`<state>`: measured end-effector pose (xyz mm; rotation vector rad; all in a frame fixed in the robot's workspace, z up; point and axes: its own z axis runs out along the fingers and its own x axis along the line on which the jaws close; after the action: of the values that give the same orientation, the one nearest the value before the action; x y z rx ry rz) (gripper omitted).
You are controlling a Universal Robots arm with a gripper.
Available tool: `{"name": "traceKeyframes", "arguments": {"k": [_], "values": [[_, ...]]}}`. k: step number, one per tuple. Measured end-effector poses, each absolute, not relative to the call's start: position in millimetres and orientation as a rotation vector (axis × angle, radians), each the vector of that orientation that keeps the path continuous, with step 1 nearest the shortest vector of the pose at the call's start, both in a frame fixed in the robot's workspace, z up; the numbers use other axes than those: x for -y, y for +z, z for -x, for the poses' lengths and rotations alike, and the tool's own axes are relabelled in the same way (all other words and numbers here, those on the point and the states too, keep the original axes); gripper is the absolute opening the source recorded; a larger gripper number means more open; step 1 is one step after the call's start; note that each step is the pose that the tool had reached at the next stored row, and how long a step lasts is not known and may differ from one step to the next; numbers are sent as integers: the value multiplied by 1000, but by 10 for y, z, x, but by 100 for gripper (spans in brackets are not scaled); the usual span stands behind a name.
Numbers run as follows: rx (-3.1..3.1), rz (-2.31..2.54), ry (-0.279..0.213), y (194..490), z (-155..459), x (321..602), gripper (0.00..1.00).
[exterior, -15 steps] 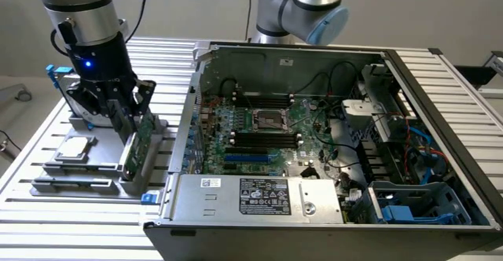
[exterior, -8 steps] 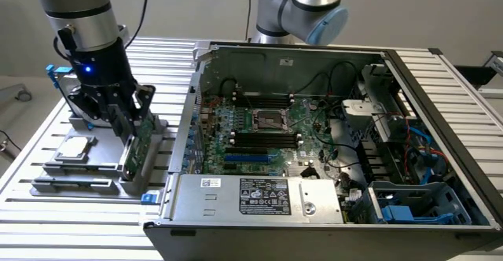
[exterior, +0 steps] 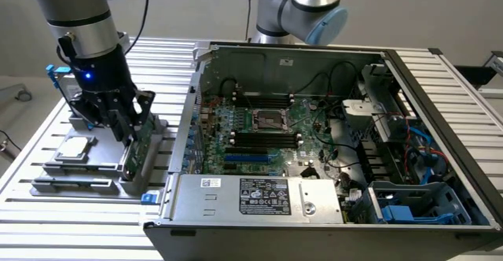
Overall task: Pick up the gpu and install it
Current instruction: 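Pick up the gpu and move the gpu toward the slot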
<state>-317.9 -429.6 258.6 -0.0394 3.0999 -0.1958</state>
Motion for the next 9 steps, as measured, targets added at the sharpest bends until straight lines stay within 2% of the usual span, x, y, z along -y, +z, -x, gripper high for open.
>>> {"name": "traceKeyframes", "arguments": {"k": [9], "values": [[-3088,25,-188,2446,3182,4297,38]]}}
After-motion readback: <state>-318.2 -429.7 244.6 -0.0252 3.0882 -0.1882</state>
